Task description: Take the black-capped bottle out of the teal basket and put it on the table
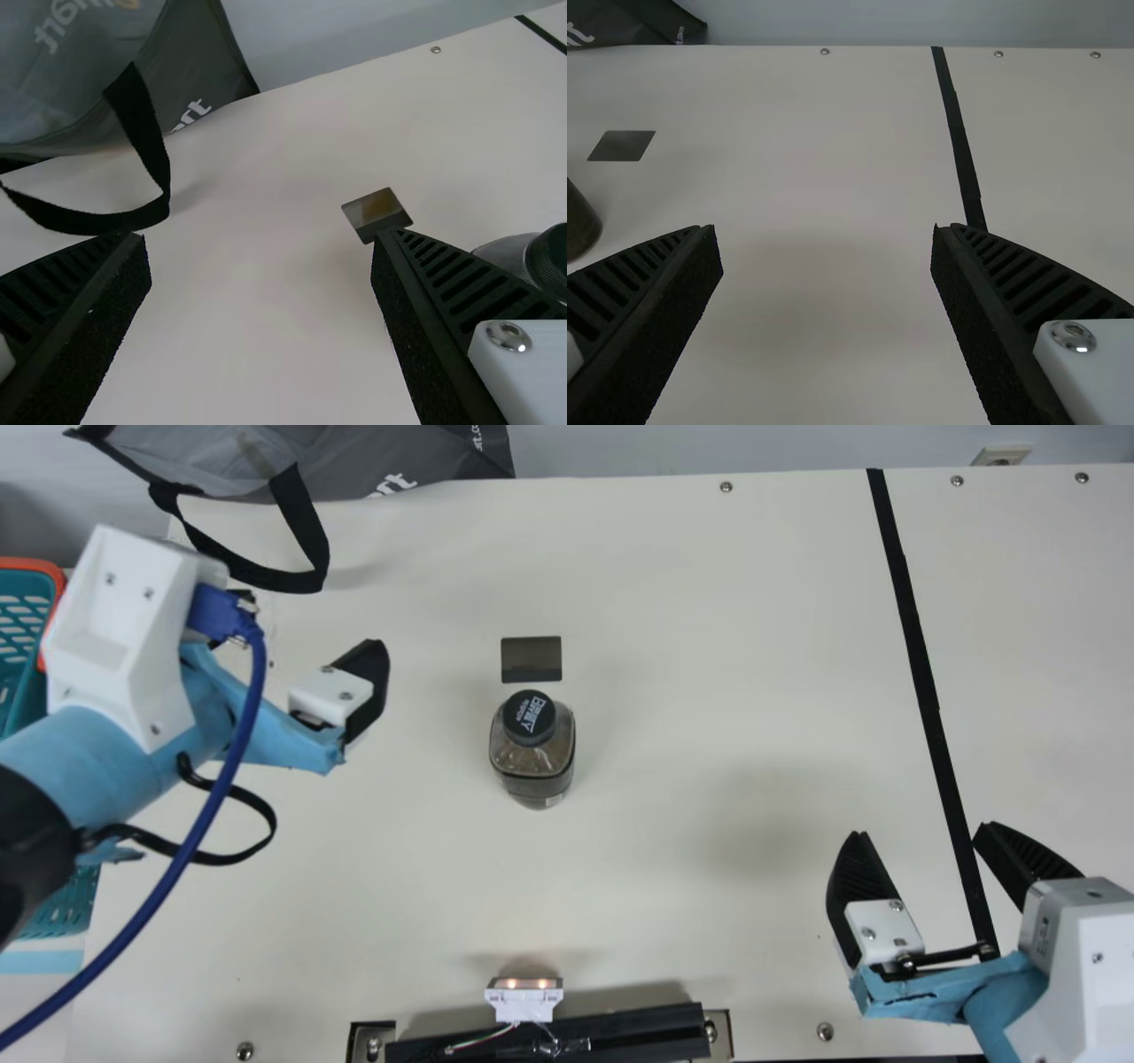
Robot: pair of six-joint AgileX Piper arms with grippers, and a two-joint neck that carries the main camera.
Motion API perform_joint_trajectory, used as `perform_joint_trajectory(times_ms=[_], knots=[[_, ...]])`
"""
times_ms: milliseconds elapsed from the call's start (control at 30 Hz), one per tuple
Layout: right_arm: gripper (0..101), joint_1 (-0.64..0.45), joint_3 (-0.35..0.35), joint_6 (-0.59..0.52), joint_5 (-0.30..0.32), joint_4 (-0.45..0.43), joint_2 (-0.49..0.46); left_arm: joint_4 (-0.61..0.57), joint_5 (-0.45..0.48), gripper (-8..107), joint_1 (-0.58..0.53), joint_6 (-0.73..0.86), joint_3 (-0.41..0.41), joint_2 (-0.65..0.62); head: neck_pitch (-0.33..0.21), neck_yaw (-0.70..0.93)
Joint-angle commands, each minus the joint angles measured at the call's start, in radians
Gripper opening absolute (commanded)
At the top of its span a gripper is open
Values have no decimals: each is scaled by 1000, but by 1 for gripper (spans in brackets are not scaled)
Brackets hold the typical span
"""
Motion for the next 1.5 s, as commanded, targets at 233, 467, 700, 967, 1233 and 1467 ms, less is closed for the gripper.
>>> perform_joint_trajectory(times_ms=[233, 467, 700, 967, 1233, 1467], knots=[[91, 0, 0, 0, 0, 0, 0, 66, 0, 107, 36, -91, 52, -56, -4, 8], [91, 0, 0, 0, 0, 0, 0, 138, 11, 107, 49, -180, 93, -103, -4, 8], [91, 0, 0, 0, 0, 0, 0, 242, 37, 107, 40, -308, 132, -158, -4, 8], [91, 0, 0, 0, 0, 0, 0, 375, 79, 107, -2, -479, 178, -221, -4, 8], [91, 0, 0, 0, 0, 0, 0, 497, 120, 107, -75, -654, 198, -234, -4, 8], [91, 0, 0, 0, 0, 0, 0, 605, 163, 107, -164, -793, 185, -209, -4, 8]])
